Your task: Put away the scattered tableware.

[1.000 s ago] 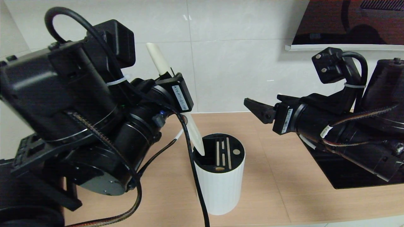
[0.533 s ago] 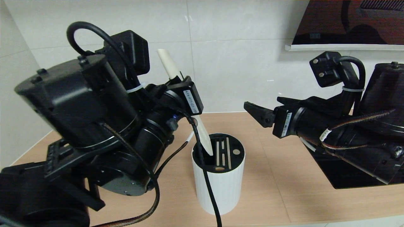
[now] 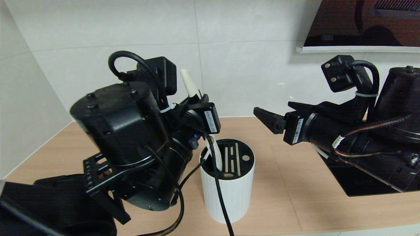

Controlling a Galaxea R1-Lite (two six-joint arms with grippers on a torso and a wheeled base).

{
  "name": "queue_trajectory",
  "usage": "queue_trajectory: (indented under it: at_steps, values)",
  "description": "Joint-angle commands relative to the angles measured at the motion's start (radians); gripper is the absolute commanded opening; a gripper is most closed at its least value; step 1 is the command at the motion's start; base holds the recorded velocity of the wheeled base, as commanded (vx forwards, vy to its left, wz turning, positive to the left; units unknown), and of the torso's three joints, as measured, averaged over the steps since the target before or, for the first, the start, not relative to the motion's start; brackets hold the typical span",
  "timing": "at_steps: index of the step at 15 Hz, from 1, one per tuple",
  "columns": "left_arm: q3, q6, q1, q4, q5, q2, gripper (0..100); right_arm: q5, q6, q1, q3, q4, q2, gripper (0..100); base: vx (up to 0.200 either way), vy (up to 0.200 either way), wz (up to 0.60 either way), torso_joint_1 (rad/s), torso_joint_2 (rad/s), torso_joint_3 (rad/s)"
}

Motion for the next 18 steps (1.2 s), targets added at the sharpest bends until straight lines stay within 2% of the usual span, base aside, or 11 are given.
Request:
queue_trajectory:
  at_steps: [1, 3, 12, 18]
  values:
    - [0.002, -0.001, -0.001, -0.017, 0.001, 0.057, 0, 0.000, 0.000, 0.001, 0.002, 0.000, 0.002, 100, 0.000, 0.000, 0.00, 0.000, 0.00, 0.000]
    - [0.004, -0.001, -0.001, -0.057, 0.000, 0.087, 0, 0.000, -0.002, 0.001, 0.002, 0.000, 0.000, 100, 0.000, 0.000, 0.00, 0.000, 0.00, 0.000]
    - [0.056, 0.000, -0.049, -0.057, -0.016, 0.155, 0, 0.000, -0.002, 0.001, 0.005, 0.000, 0.000, 100, 0.000, 0.000, 0.00, 0.000, 0.00, 0.000]
    - [0.070, 0.000, -0.055, -0.057, -0.014, 0.204, 0, 0.000, -0.002, 0.001, 0.007, 0.000, -0.001, 100, 0.000, 0.000, 0.00, 0.000, 0.00, 0.000]
